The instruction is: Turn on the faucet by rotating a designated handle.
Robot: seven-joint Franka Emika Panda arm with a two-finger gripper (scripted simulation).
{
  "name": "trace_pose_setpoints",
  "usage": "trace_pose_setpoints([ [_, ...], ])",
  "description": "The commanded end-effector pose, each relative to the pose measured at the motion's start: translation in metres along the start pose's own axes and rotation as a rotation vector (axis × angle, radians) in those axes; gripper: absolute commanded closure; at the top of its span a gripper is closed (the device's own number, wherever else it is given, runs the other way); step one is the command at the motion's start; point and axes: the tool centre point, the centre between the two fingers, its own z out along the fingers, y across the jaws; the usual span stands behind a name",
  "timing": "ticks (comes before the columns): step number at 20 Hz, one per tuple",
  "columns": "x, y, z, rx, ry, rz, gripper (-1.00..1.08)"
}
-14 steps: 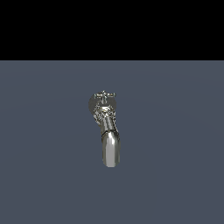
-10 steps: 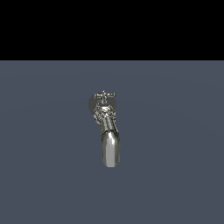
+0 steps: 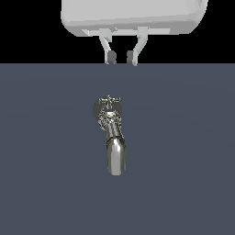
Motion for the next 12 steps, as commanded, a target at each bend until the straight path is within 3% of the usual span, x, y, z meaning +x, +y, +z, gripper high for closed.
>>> trace_pose_setpoints([
  [1, 0.029, -0.044, -0.001, 0.006, 0.051, -0.005, 0.30],
  [2, 0.042, -0.014, 0.015, 0.021, 0.039, 0.093, 0.25],
  [3, 0.046, -0.004, 0.015, 0.024, 0.036, 0.118, 0.25],
  [4, 0.055, -0.012, 0.023, 0.036, 0.045, 0.116, 0.23],
  [5, 0.059, -0.036, 0.035, 0.005, 0.056, 0.061, -0.22],
  [6, 0.083, 0.000, 0.039, 0.018, 0.065, 0.160, -0.22],
  [7, 0.086, 0.020, 0.036, 0.024, 0.070, 0.210, -0.22],
  [8, 0.092, -0.007, 0.045, -0.014, 0.084, 0.167, -0.16],
  [9, 0.109, 0.006, 0.048, 0.002, 0.106, 0.234, -0.30],
  [10, 0.118, -0.020, 0.053, -0.030, 0.134, 0.162, -0.01],
  [11, 0.134, -0.035, 0.048, -0.009, 0.166, 0.186, -0.19],
  [12, 0.147, -0.017, 0.061, -0.036, 0.174, 0.186, -0.11],
])
